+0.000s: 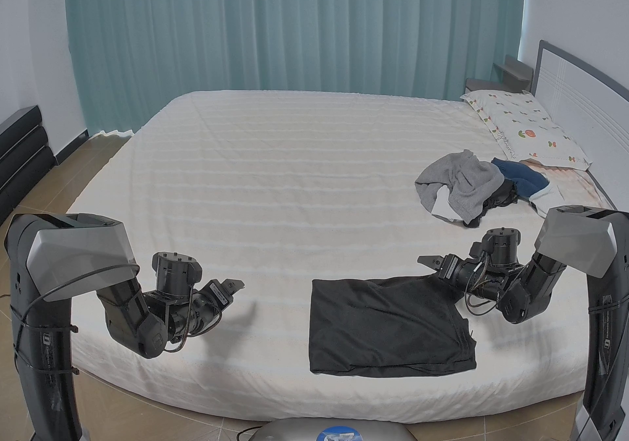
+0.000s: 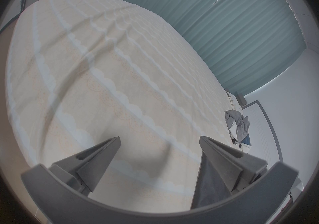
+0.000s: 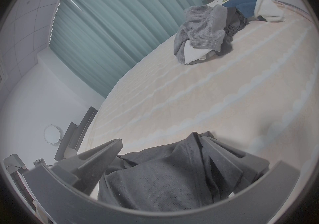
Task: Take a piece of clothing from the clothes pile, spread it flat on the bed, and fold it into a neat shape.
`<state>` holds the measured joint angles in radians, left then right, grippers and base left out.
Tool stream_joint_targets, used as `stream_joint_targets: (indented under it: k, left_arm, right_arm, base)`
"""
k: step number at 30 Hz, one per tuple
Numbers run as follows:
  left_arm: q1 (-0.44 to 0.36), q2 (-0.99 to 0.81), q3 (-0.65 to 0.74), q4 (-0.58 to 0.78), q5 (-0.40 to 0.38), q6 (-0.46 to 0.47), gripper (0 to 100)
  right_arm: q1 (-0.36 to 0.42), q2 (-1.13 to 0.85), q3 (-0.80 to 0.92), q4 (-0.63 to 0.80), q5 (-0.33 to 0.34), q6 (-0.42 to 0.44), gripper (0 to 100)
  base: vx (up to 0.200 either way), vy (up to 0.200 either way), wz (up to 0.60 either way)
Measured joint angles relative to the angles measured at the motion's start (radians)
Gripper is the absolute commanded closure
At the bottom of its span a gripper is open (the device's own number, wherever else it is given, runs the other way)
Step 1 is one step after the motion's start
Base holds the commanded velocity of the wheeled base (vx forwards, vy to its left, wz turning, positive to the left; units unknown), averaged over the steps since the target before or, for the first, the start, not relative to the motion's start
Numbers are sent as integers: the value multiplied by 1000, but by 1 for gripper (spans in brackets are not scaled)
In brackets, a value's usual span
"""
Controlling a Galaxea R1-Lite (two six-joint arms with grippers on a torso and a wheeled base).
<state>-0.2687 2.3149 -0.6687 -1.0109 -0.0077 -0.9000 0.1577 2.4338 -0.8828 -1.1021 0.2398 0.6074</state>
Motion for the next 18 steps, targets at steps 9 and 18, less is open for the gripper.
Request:
stream_joint_targets:
  k: [9, 18]
  left_arm:
    - [0, 2, 0, 0, 0, 0, 0]
    - [0, 2, 0, 2, 0, 0, 0]
  right_arm:
    - [-9, 27, -16, 3, -19, -7, 100]
    - [-12, 40, -19, 10, -21, -10, 100]
  base:
    - [0, 0, 0]
    - [0, 0, 0]
